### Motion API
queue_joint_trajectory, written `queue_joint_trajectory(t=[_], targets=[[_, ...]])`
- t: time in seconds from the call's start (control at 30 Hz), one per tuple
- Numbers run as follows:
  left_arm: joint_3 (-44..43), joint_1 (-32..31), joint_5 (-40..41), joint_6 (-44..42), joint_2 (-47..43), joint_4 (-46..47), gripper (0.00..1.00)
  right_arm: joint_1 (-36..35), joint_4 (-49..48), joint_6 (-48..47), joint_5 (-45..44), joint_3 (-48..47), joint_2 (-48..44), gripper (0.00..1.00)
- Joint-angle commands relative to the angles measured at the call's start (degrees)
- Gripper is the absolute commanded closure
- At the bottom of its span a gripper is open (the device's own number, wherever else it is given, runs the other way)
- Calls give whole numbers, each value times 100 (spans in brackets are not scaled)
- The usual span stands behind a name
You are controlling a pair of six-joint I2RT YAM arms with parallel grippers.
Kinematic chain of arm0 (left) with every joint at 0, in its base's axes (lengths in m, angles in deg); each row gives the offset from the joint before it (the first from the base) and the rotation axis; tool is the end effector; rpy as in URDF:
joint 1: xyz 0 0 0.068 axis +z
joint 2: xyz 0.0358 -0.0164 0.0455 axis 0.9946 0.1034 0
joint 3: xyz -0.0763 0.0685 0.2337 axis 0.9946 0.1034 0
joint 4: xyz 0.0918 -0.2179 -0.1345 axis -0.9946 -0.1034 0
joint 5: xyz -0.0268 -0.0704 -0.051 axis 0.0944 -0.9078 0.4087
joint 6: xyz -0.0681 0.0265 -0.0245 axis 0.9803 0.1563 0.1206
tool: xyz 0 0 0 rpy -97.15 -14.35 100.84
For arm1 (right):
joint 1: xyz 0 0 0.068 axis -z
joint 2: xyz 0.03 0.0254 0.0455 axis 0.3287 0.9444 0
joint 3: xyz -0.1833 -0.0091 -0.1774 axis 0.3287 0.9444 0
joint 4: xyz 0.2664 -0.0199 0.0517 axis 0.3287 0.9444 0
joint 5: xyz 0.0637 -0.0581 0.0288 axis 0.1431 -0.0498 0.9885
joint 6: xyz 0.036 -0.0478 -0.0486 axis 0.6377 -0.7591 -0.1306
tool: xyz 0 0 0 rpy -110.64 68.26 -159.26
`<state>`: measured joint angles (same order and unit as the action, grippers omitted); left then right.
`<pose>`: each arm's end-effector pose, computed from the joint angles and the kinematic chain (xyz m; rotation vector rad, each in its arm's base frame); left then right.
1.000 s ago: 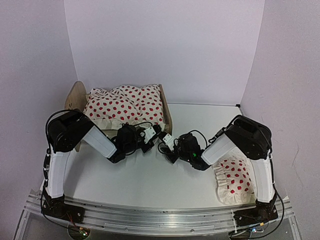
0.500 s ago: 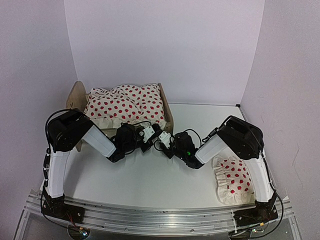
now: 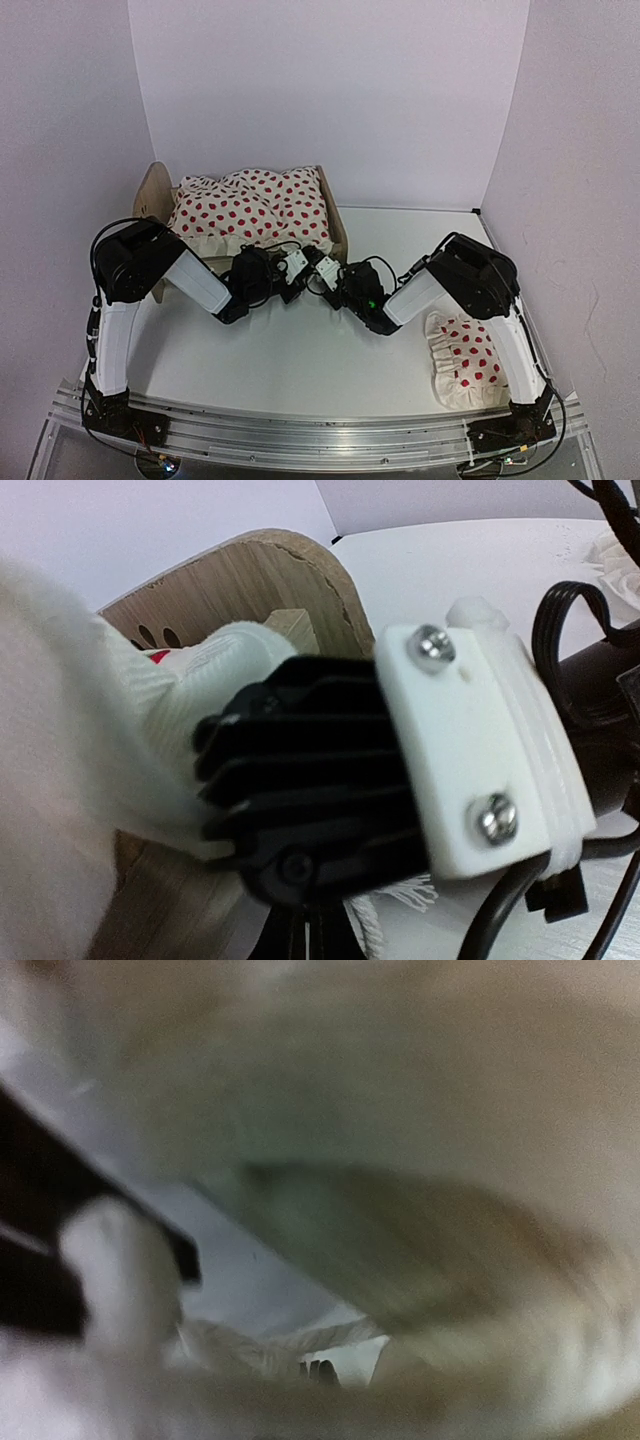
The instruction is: Set up the pet bed
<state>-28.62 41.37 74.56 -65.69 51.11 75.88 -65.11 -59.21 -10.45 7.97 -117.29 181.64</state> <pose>0.3228 -0.3100 0.0786 1.1058 1.4176 -0.3197 0.3549 0.3301 0.0434 -0.8241 1.5949 -0.1134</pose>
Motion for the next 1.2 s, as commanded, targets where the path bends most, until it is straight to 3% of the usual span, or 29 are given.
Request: queue_joint_trajectory(t=[0.0,0.23,0.43,0.77,0.97,1.17], targets=[[-176,61,51,-4,-217,-48,100,42,641,587,19,584,-705,100],[-335,188,65,-312,-675,-928,100,57,1770,1683,616,1292,-2036,100],[-477,365,-174,-545,-1192,-1963,100,551,2206,2941,534,1699,-2750,100],[-330,517,-577,-809,-1818,-2691,100,1364,2659,3315,984,1617,-3117,100],[625,592,-817,-1947,-2018,-2721,100,1488,2825,3366,1592,1250,-3158,100],[612,587,-771,-2218,-1799,-2777,100,1486,3050,3124,1611,839,-3635,100]])
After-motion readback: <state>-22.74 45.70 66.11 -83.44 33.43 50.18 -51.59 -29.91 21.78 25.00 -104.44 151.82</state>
